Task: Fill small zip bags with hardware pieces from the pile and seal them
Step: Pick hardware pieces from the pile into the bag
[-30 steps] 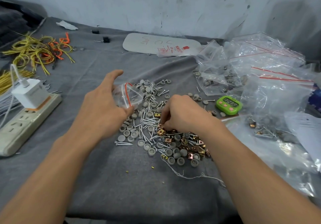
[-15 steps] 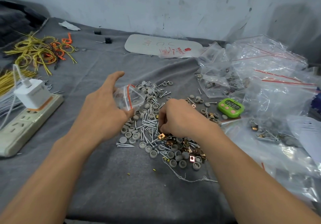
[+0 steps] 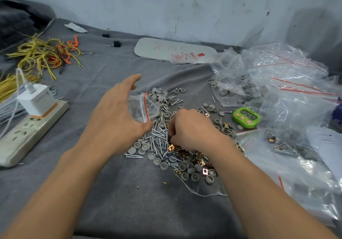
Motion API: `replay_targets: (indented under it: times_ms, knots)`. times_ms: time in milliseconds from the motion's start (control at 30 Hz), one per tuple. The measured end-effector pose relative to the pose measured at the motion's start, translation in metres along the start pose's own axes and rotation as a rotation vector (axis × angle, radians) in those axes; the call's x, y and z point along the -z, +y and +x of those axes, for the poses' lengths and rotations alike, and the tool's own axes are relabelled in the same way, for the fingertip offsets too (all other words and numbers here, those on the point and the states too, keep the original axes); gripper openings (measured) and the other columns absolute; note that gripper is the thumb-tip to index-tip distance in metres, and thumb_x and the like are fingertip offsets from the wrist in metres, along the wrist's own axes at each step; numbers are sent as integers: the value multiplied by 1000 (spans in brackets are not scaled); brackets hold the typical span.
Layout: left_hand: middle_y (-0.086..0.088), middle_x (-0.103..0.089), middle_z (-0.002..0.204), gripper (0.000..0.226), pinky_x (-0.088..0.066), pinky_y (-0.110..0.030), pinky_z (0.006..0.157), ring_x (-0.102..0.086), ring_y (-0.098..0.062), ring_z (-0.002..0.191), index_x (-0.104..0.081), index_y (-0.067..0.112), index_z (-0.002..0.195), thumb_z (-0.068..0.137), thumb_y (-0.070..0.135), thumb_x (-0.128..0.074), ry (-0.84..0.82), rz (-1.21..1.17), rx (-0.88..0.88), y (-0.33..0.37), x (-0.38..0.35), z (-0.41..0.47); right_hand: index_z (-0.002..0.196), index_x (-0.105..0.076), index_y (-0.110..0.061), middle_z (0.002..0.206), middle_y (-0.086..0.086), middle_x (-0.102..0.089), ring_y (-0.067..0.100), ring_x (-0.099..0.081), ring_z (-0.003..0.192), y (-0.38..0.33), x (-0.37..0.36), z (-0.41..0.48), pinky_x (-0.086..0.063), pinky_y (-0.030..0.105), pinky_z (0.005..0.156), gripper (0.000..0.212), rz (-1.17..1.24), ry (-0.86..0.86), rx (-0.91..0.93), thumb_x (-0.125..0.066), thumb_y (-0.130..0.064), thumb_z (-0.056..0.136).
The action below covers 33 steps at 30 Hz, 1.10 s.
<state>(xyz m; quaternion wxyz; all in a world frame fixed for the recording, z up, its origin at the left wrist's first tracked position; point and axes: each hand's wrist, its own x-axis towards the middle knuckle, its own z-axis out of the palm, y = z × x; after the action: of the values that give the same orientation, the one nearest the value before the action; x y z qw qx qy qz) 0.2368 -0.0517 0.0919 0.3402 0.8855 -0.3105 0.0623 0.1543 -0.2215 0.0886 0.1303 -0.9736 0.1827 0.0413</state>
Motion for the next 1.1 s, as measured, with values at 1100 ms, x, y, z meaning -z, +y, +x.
replay_targets:
  times_ms: [1100]
  knots:
    - [16, -53, 129, 108, -36, -32, 83, -54, -18, 112, -16, 49, 152, 67, 44, -83, -85, -32, 65, -9, -5, 2, 100, -71, -14, 96, 8, -71, 29, -69, 88, -3, 5, -2, -61, 41, 81, 19, -108, -44, 63, -62, -8, 85]
